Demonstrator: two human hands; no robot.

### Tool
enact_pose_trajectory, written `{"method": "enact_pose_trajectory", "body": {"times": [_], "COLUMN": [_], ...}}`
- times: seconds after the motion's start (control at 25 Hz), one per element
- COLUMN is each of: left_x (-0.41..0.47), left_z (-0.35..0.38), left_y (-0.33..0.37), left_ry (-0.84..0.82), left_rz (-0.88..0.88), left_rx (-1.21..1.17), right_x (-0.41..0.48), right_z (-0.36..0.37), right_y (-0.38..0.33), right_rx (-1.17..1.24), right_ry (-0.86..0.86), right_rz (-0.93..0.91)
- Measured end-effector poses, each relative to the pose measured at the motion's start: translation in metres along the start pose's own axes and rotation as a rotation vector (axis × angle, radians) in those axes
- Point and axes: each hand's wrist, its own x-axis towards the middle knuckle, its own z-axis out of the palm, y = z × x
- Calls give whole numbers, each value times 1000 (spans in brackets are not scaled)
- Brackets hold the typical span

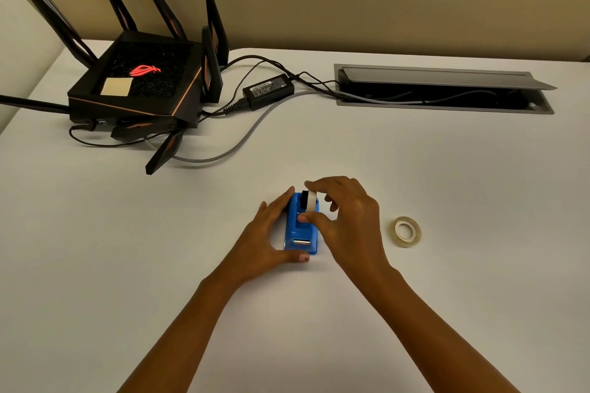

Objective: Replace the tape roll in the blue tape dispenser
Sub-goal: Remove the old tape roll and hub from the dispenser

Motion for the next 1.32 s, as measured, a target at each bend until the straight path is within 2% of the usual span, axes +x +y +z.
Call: {"method": "enact_pose_trajectory", "body": {"times": [0.04,0.16,0.24,0.44,0.64,0.8,1.32], "left_x": [-3,-18,-28,-43,-49,-52,-53], "left_z": [-1,0,3,17,18,24,26], "left_y": [5,23,39,60,64,67,69], "left_ry": [23,363,473,374,423,488,519], "left_rz": [-19,-52,-108,-196,-210,-221,-103], "left_rx": [-34,-279,-431,-507,-452,-406,-426], "right_x": [-4,-16,-24,-39,-48,-53,-54], "right_z": [-2,-10,-13,-17,-19,-20,-22], "right_y": [0,0,-1,-9,-15,-18,-20], "right_rx": [9,91,154,192,175,206,365], "right_ry": [-2,-8,-28,-64,-107,-70,-21], "right_rz": [8,54,86,84,85,128,78]}}
